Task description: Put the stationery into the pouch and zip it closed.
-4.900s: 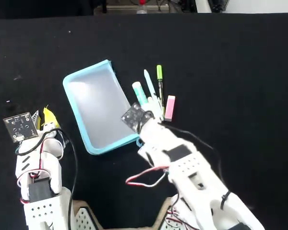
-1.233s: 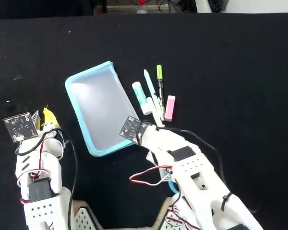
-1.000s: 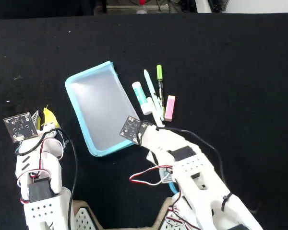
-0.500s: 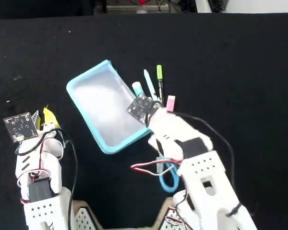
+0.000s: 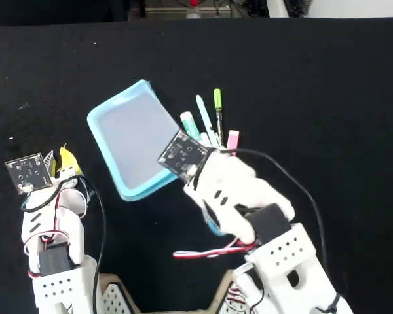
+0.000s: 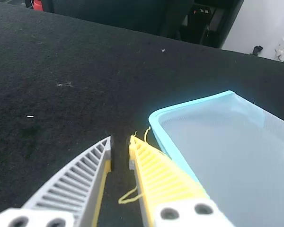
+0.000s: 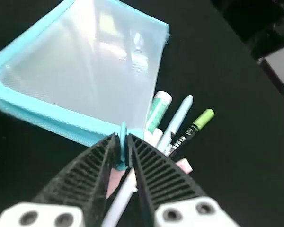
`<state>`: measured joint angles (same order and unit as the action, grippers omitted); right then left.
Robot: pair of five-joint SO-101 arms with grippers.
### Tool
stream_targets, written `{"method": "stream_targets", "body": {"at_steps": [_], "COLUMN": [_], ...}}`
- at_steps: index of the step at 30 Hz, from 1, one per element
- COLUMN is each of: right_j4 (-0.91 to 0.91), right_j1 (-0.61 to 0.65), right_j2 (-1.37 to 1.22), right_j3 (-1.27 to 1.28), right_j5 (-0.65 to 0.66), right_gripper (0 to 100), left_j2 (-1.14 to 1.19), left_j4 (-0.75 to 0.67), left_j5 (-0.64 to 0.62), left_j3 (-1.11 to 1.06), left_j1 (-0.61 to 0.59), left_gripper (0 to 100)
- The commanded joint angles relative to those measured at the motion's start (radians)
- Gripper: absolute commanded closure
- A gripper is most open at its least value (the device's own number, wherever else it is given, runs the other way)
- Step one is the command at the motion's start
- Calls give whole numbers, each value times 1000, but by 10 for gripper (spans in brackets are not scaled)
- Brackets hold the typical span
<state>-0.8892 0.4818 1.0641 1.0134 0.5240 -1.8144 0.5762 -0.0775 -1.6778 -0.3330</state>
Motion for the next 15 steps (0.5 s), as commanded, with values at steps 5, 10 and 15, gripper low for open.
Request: {"method": "stream_targets", "body": {"at_steps": [5, 10, 15], "right_j4": [-20, 72, 115], "right_j1": [130, 81, 55], "right_j2": [28, 25, 25], "right_j3": [97, 311, 421], "right_j5": [-124, -127, -127], "right_gripper": [988, 988, 986], "left_j2": [-5, -5, -5], "left_j4": [3, 3, 3], "left_j5": [2, 2, 2], "left_j3": [-7, -7, -7], "left_j1": [4, 4, 4], "left_gripper": [924, 924, 924]}}
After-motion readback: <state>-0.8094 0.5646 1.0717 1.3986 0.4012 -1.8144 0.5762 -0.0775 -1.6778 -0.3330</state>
